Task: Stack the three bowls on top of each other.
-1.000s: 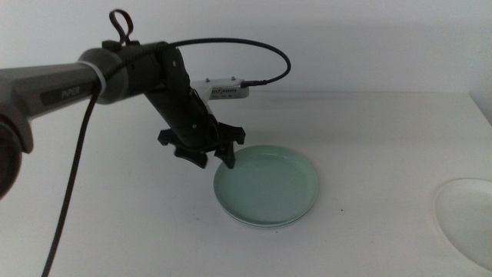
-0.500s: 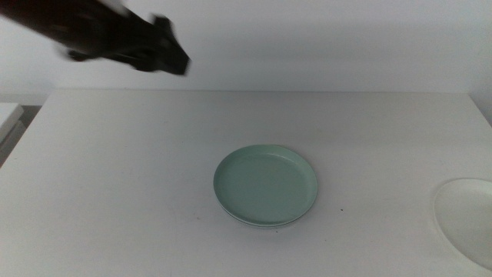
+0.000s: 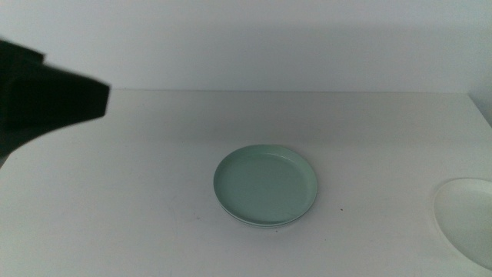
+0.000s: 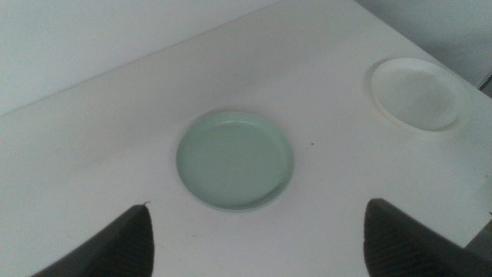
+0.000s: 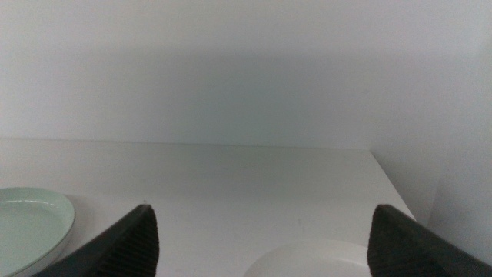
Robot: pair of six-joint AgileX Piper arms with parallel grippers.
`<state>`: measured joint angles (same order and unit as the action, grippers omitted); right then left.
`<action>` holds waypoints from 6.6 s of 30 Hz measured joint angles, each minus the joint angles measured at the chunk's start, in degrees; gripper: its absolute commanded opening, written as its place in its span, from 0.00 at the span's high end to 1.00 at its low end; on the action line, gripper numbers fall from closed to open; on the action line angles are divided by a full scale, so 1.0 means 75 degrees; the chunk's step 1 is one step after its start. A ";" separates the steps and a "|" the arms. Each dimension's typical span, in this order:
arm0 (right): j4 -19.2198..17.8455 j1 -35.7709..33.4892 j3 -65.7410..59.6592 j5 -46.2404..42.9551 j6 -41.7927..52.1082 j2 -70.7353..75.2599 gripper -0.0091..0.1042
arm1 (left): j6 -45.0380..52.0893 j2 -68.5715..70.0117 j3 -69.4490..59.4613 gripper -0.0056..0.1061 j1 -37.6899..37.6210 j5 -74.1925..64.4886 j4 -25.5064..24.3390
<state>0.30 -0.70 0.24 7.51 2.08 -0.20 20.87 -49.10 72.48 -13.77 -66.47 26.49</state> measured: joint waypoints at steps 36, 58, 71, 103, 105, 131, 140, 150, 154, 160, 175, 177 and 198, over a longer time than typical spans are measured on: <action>-0.0106 0.0000 0.4800 0.4139 -0.2197 -0.3691 0.28 | -0.0156 0.0540 -0.0077 0.11 0.0000 0.0009 0.0000; -0.1150 0.0556 0.7495 0.7512 -0.2622 -0.7822 0.28 | -0.0156 0.0546 -0.0077 0.11 0.0000 0.0111 0.0000; 0.0817 0.3511 0.7555 0.5935 -0.0456 -1.1033 0.28 | -0.0156 0.0546 -0.0077 0.11 0.0000 0.0127 0.0000; 0.0063 0.3594 0.7749 0.5108 -0.0751 -1.3793 0.94 | -0.0156 0.0546 -0.0077 0.11 0.0000 0.0173 0.0000; 0.0339 0.3522 0.7852 0.5188 -0.0751 -1.3425 0.94 | -0.0156 0.0546 -0.0077 0.11 0.0000 0.0173 0.0000; 0.2249 -0.2678 1.1175 0.6024 -0.1303 -1.4168 0.94 | -0.0156 0.0546 -0.0077 0.11 0.0000 0.0173 -0.0016; 0.2362 -0.2724 1.1191 0.5918 -0.1320 -1.5158 0.92 | -0.0156 0.0546 -0.0077 0.11 0.0000 0.0173 -0.0016; 0.2376 -0.2724 1.1201 0.5457 -0.1320 -1.5224 0.58 | -0.0156 0.0546 -0.0077 0.11 0.0000 0.0173 -0.0016; 0.2376 -0.2724 1.1293 0.5457 -0.1041 -1.5224 0.30 | -0.0156 0.0546 -0.0077 0.11 0.0000 0.0173 -0.0016; 0.2397 -0.2617 1.1502 0.5371 -0.0340 -1.4956 0.10 | -0.0156 0.0546 -0.0077 0.11 0.0000 0.0173 -0.0016; 0.2343 -0.1134 1.0811 0.4828 0.0248 -1.1600 0.10 | -0.0156 0.0546 -0.0138 0.11 0.0000 0.0234 -0.0063; 0.2310 -0.1101 1.0438 0.4516 0.0248 -1.1185 0.10 | -0.0156 0.0546 -0.0178 0.11 0.0000 0.0248 -0.0291; 0.1975 -0.1039 0.5221 -0.0096 0.0497 -0.7263 0.10 | -0.0156 0.3341 -0.5031 0.11 0.1039 0.5342 -0.1662</action>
<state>15.11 -8.50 39.40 6.78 5.81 -54.67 19.70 -24.04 34.75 -5.98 -26.41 14.03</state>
